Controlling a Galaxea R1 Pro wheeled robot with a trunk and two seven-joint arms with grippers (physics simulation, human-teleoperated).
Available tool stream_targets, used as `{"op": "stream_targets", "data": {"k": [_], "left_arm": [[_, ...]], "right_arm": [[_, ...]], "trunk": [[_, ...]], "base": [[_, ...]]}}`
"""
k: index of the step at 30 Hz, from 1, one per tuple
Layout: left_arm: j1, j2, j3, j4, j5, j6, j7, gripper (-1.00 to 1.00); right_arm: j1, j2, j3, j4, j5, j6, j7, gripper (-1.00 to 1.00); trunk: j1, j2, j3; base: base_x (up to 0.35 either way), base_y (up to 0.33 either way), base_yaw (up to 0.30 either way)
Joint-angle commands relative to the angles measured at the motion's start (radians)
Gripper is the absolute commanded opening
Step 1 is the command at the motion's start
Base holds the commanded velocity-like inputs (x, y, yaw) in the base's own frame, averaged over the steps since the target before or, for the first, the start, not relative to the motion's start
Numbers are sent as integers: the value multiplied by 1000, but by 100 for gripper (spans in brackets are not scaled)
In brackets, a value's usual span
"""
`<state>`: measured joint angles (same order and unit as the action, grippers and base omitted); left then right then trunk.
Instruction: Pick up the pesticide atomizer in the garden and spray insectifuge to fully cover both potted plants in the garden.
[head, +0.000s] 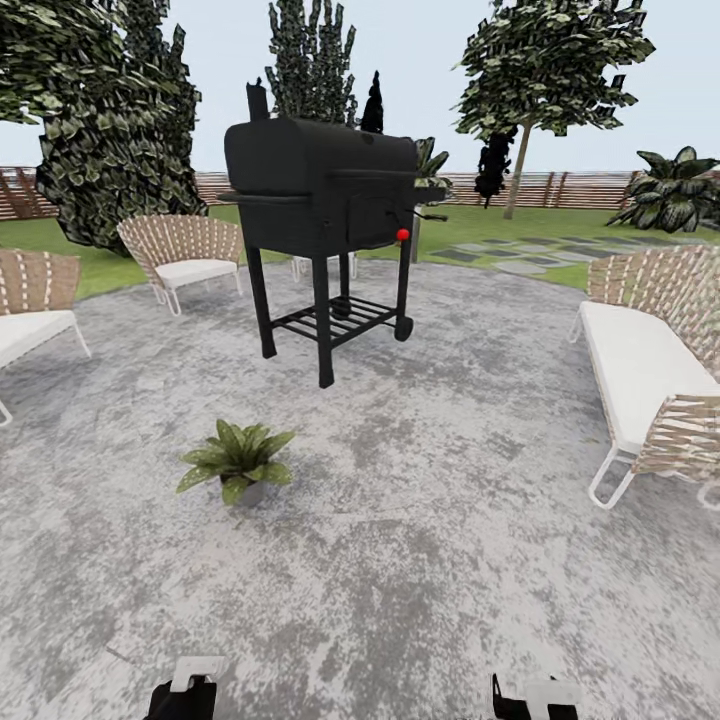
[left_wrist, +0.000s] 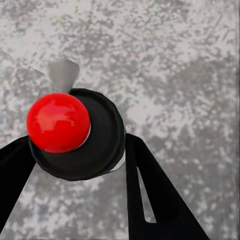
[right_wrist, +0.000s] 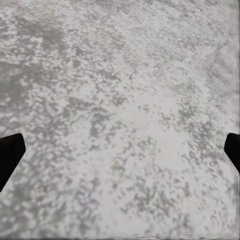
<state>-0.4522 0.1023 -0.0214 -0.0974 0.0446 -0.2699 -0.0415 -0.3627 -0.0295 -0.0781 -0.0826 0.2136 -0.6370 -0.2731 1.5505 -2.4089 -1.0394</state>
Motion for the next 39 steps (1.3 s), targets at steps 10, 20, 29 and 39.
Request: {"op": "stream_targets", "data": {"k": [10, 20, 29, 39], "left_arm": [[0, 0, -4, 1, 5, -2, -4, -100], [0, 0, -4, 1, 5, -3, -4, -100], [0, 0, -5, 1, 5, -2, -4, -100], [0, 0, -4, 1, 5, -3, -4, -100]], "right_arm": [[-1, 0, -8, 1, 10, -3, -3, 100], [-1, 0, -8, 1, 10, -3, -3, 100], [-1, 0, -8, 1, 10, -3, -3, 100], [-1, 0, -8, 1, 10, -3, -3, 100]], "trunk": [[-39, 70, 31], [-77, 140, 63], [-108, 196, 93], [-108, 196, 99]], "base": [[0, 0, -265], [0, 0, -265], [0, 0, -264], [0, 0, -265]]}}
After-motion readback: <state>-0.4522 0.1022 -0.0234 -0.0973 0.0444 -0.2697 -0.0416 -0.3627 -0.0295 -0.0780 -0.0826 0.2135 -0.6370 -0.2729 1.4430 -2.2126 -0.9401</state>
